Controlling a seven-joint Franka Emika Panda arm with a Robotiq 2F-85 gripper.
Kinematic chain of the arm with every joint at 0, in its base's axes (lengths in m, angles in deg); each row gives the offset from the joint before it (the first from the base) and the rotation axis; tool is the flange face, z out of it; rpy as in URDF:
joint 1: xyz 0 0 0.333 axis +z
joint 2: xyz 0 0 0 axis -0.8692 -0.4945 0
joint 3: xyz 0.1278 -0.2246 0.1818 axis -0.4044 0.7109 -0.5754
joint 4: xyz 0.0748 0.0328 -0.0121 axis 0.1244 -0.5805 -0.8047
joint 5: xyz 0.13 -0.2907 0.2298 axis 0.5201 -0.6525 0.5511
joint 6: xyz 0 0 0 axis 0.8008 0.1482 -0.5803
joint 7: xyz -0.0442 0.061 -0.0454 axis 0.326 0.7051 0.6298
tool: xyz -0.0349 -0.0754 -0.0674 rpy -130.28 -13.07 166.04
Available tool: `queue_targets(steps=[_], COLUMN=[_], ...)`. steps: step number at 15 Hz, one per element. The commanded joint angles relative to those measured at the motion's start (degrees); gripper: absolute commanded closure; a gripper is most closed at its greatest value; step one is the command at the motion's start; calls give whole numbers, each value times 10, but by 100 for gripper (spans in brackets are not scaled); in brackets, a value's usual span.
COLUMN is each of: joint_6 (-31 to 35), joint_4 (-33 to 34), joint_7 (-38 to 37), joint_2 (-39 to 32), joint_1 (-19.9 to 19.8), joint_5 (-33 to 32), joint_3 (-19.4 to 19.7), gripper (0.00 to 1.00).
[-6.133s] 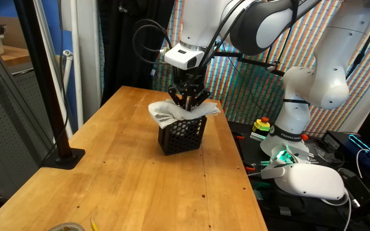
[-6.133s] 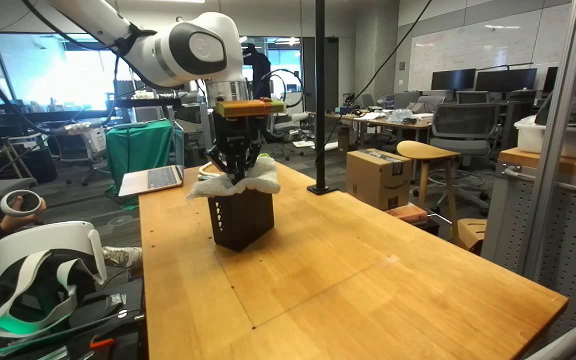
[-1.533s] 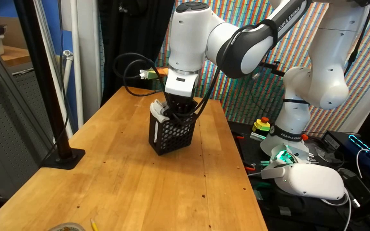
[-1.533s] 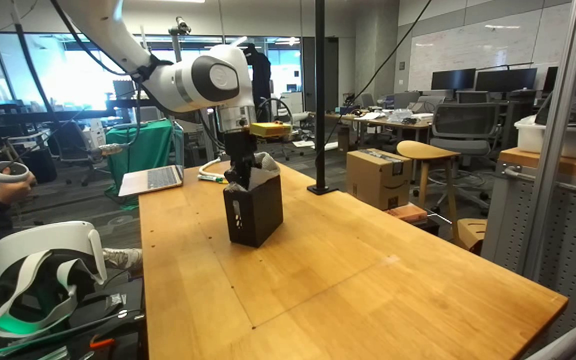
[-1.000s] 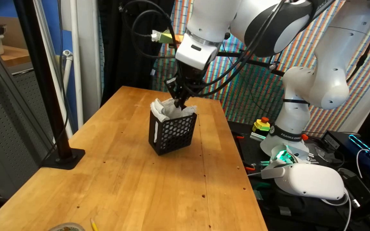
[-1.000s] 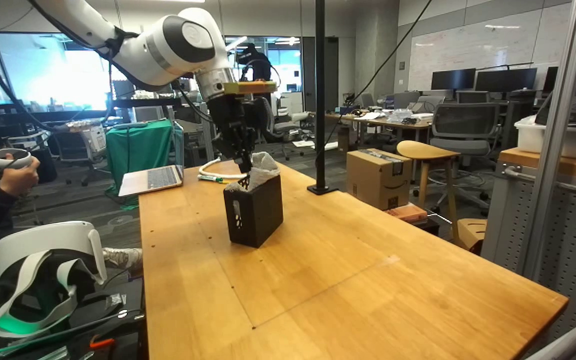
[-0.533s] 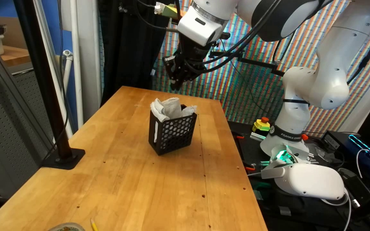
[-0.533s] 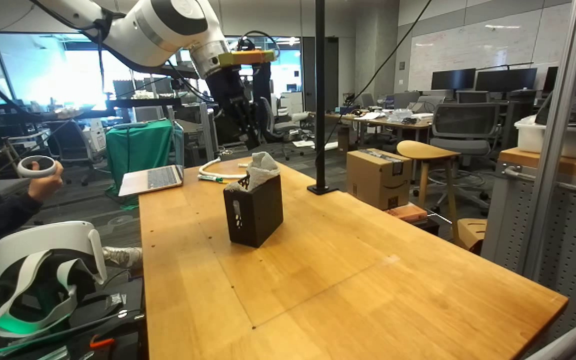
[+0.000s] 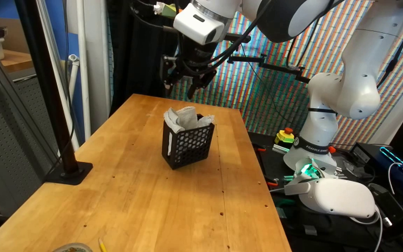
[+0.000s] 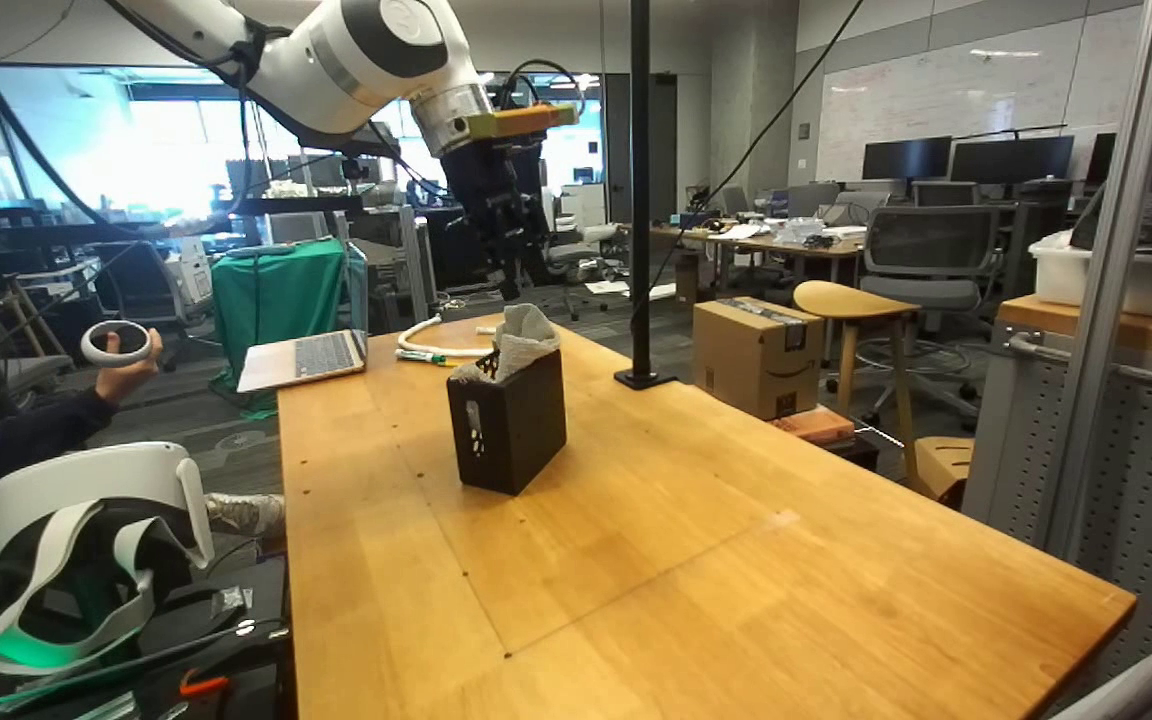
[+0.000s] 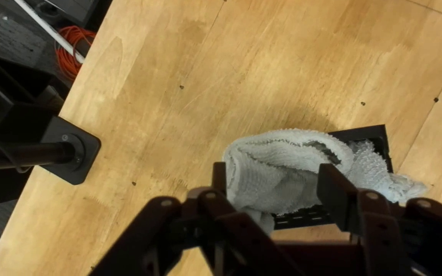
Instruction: Pick up the cloth and put it in the box
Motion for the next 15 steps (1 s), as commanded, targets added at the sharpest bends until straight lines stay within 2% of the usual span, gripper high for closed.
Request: queue_targets(steps=[1, 7, 8, 9, 10, 11, 15], joint_6=[3, -6, -7, -6, -7, -7, -9], joint_4=[54, 99, 102, 101, 99, 96, 79], joint_7=[1, -7, -10, -14, -17, -22, -43], joint_2=[-53, -112, -117, -119, -119, -119, -102], joint_1=[2, 8, 8, 7, 6, 5, 0], joint_5=[23, 34, 33, 29, 28, 25, 20], joint_3=[-5, -19, -19, -18, -17, -16, -10], gripper=[3, 0, 25, 25, 30, 40, 70])
